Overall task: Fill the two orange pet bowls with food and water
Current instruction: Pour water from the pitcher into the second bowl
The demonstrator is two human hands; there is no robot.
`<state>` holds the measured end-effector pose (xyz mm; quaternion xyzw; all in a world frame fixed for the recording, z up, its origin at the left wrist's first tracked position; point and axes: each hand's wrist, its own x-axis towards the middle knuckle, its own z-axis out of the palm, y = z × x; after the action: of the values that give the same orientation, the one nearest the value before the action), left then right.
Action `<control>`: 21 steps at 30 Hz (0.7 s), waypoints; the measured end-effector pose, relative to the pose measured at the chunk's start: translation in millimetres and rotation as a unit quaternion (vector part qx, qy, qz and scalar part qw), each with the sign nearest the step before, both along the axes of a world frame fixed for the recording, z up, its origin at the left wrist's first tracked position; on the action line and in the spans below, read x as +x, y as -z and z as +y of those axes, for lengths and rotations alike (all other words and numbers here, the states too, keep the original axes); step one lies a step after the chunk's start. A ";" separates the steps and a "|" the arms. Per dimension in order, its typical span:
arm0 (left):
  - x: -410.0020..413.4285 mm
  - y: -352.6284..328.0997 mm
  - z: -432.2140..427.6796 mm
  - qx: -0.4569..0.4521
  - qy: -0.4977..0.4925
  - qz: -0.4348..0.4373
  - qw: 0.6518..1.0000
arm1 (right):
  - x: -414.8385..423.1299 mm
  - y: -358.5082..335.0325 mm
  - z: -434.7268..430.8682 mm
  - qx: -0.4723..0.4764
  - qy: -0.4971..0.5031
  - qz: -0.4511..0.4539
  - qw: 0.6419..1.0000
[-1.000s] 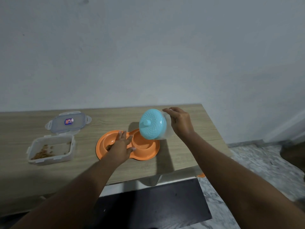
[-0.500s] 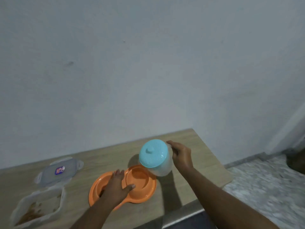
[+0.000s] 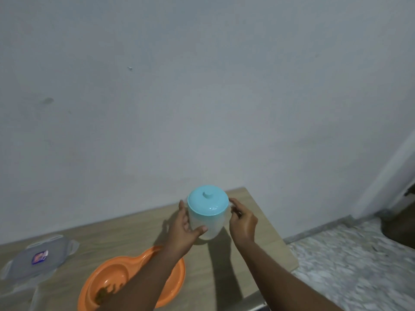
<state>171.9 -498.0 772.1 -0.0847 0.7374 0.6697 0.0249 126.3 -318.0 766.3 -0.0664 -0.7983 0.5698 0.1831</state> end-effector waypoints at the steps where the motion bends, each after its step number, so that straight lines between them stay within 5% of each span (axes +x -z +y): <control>1: -3.6 -0.1 4.7 -0.007 -0.006 0.002 1.000 | -4.1 1.5 3.4 0.013 -0.007 0.004 1.000; 10: -35.5 23.9 25.8 -0.040 -0.019 0.044 0.998 | -27.2 16.4 26.5 0.106 -0.142 0.054 0.983; 21: -46.6 47.3 19.9 -0.113 -0.009 0.056 0.992 | -30.6 42.7 30.5 0.153 -0.167 0.048 0.973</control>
<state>125.3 -478.1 724.8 -0.0554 0.8076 0.5862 -0.0321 95.7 -287.5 723.6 0.1246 -0.8662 0.4657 0.1316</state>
